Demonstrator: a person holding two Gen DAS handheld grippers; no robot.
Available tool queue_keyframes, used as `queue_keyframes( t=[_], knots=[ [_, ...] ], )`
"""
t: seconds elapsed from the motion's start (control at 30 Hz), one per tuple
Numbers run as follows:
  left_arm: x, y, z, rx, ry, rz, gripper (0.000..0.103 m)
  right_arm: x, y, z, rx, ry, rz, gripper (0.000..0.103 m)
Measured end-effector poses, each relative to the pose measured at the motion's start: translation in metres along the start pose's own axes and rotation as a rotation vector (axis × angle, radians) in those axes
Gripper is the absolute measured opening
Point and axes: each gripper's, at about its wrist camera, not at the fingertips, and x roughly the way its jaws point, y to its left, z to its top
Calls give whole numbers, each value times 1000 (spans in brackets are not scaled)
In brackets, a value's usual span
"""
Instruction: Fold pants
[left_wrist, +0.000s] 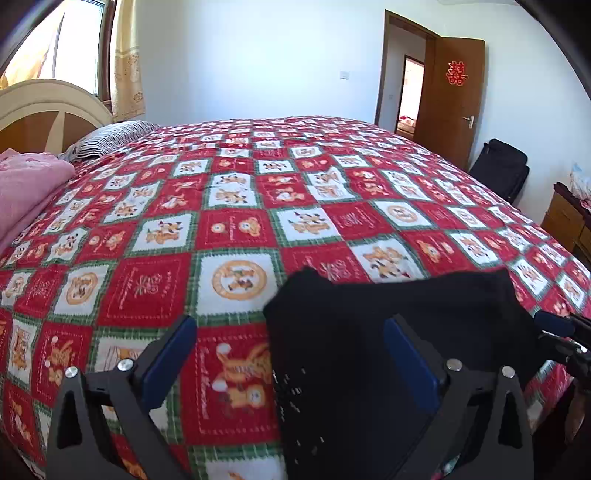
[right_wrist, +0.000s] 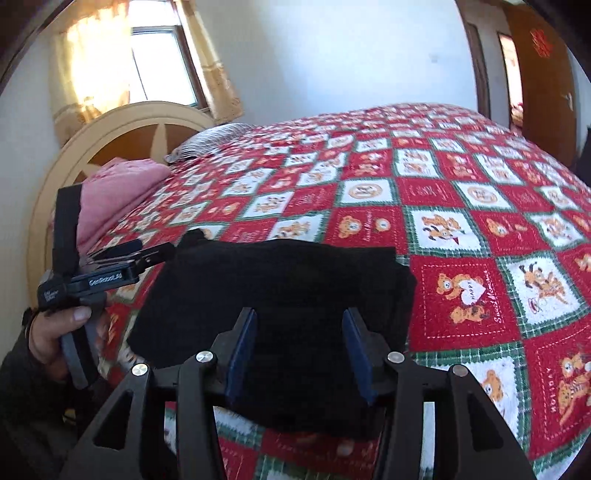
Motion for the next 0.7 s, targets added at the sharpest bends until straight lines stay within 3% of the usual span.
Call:
queue_keyframes(
  t=[0.13, 0.23, 0.37, 0.53, 0.7],
  knots=[
    [-5, -4, -8, 11, 9, -26, 103, -1, 17, -15, -57, 48, 48, 52],
    [-4, -7, -17, 15, 29, -41, 103, 8, 19, -25, -76, 90, 32, 52],
    [9, -5, -30, 4, 76, -59, 103, 21, 6, -30, -24, 141, 40, 52],
    [13, -1, -38, -12, 86, -87, 103, 14, 0, -26, 14, 125, 85, 53],
    [9, 10, -31, -38, 36, -143, 103, -12, -26, -6, 144, -2, 79, 54]
  ],
)
